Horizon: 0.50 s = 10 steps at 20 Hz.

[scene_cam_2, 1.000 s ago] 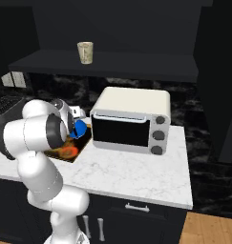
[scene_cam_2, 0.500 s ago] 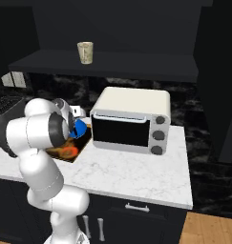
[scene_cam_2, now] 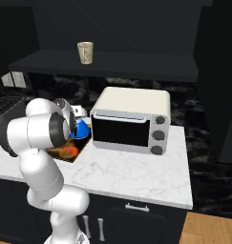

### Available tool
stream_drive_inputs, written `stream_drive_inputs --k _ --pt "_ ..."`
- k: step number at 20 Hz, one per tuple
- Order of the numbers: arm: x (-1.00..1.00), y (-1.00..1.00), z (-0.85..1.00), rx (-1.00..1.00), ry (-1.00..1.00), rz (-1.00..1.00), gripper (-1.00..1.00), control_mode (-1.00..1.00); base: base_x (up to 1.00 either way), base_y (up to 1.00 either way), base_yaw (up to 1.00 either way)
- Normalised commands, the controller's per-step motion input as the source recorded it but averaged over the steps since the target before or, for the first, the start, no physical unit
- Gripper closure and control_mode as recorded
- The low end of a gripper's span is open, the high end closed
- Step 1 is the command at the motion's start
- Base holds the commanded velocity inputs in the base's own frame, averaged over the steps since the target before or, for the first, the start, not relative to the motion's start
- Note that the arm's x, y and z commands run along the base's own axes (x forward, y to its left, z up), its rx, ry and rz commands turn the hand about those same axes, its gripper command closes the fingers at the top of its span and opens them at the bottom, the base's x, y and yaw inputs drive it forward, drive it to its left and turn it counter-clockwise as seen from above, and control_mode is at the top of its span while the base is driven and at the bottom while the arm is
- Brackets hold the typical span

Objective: Pick the kettle from the counter and place it on the tray. Then pick the mug from the cabinet and place it on the tray. Then close the cabinet doors.

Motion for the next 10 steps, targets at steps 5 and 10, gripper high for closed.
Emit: stream_drive_inputs --k 5,10 --pt "-0.01 0.00 0.22 0.02 -0.04 0.00 -1.00 -1.00 0.00 0.00 0.00" --pt "-0.17 0.00 0.23 0.05 -0.03 0.00 -1.00 -1.00 0.00 0.00 0.00"
